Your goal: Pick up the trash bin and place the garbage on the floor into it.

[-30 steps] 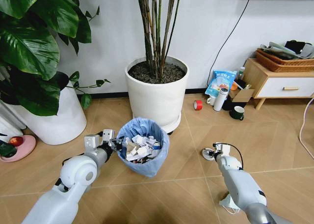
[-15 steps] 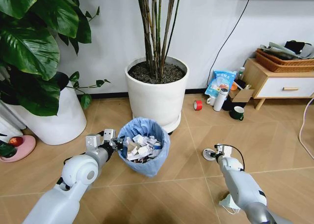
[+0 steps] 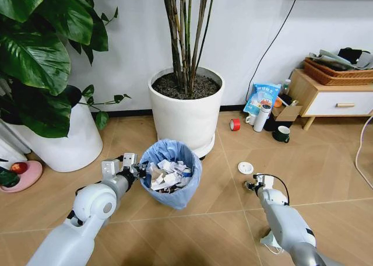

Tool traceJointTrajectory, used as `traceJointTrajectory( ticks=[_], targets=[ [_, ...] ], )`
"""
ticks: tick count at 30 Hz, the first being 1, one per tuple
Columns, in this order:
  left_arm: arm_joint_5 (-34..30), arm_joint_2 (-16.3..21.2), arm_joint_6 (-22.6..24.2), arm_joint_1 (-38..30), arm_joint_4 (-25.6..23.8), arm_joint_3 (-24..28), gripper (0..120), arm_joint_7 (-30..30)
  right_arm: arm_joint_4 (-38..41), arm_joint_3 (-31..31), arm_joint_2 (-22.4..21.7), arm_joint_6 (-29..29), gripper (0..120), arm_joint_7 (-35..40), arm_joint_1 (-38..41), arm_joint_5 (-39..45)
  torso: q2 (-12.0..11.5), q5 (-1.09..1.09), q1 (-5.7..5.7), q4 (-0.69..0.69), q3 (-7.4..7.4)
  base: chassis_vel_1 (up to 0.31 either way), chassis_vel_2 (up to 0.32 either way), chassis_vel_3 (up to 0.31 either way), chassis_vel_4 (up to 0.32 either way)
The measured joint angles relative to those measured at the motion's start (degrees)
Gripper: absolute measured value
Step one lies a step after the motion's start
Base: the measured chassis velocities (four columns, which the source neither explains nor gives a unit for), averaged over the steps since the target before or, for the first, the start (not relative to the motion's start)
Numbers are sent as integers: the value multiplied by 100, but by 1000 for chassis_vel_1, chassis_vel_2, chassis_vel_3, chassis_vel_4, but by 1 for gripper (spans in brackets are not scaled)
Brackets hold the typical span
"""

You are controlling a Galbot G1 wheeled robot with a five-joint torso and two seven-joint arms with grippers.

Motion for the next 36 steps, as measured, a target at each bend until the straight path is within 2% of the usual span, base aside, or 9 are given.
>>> traceJointTrajectory(
  ticks=[6,8,14,16,20,22,27,30,36],
  targets=[
    [-3,15,-7,7,-36,-20,0,1,499,-6,-89,-32,19,121,-217,-43,0,-3,0,0,0,0,0,0,0],
    [-2,14,-18,10,-37,-22,0,1,549,-27,-112,-12,22,128,-230,-107,0,-2,0,-1,0,0,0,0,0],
    [7,4,-43,27,-66,-26,0,1,469,-110,-129,152,45,104,-10,-323,0,-2,0,0,0,0,0,0,0],
    [7,3,-44,27,-68,-26,0,1,465,-112,-128,157,45,102,-1,-326,0,-2,0,0,0,0,0,0,0],
    [6,21,-49,56,-105,-67,0,0,578,-147,-122,267,68,43,34,-285,0,-1,0,1,0,0,0,0,0],
    [6,22,-50,64,-110,-71,0,0,621,-160,-124,275,72,40,10,-248,0,-1,0,1,0,0,0,0,0],
    [6,30,-51,77,-132,-77,0,2,752,-180,-154,181,93,-23,-76,-299,0,-3,0,0,0,0,0,0,0],
    [4,38,-52,67,-132,-78,0,4,771,-179,-166,160,99,-29,-78,-319,0,0,0,0,0,0,0,0,0],
    [3,30,-53,60,-132,-79,0,9,775,-182,-173,149,100,-30,-89,-371,0,0,-1,0,0,0,0,0,0]
  ],
)
